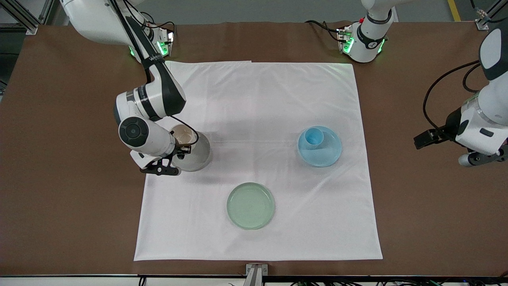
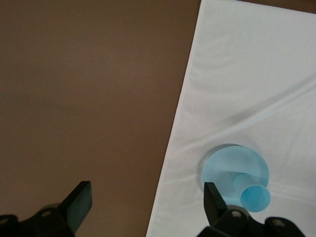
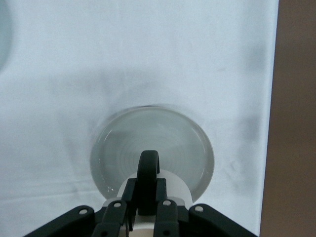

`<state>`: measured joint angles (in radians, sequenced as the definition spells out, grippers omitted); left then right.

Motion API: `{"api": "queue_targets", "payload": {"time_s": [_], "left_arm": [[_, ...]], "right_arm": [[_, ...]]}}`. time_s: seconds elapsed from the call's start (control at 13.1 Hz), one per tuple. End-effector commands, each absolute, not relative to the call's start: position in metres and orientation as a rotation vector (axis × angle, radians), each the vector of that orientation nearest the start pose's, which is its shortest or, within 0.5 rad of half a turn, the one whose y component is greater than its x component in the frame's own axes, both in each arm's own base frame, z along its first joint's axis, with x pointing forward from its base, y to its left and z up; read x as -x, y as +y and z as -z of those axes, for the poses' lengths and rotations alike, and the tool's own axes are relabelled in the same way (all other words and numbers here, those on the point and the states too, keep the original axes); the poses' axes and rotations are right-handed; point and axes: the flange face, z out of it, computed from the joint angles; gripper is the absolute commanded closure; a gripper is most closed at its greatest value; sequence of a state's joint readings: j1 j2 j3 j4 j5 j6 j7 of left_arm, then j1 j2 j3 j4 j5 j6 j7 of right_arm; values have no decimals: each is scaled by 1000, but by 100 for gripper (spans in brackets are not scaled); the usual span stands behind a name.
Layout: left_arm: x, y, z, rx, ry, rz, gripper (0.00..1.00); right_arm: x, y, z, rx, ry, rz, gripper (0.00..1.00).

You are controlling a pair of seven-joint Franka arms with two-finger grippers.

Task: Place blue cup in blue plate and white mug in gray plate
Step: 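Lower the white mug onto the gray plate while the left gripper withdraws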

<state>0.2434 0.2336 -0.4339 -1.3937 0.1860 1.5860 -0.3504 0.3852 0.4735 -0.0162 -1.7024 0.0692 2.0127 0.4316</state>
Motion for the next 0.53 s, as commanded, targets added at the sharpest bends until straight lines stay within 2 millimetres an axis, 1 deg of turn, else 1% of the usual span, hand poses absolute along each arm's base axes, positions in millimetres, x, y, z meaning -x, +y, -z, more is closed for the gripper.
{"api": "queue_targets", "payload": {"time_s": [0.0,0.08,0.15,0.23,0.38,0.46], "left_arm": [[-584,-70,-630,2986,-70,56,0],[-571,-54,-639,2977,-47,-9,0],[-558,-45,-645,2995,-25,-46,0],[-538,-29,-648,3052,-56,-59,0],[-516,-21,-651,3092,-102,-23,0],[-513,-19,-650,3095,-111,-23,0]], "right_arm": [[-608,236,-288,3123,165,-259,97],[-609,236,-280,3125,166,-266,97],[-607,238,-273,3128,162,-281,97],[-604,244,-269,3132,146,-293,96],[-603,246,-258,3136,142,-306,96],[-604,246,-256,3134,144,-297,96]]}}
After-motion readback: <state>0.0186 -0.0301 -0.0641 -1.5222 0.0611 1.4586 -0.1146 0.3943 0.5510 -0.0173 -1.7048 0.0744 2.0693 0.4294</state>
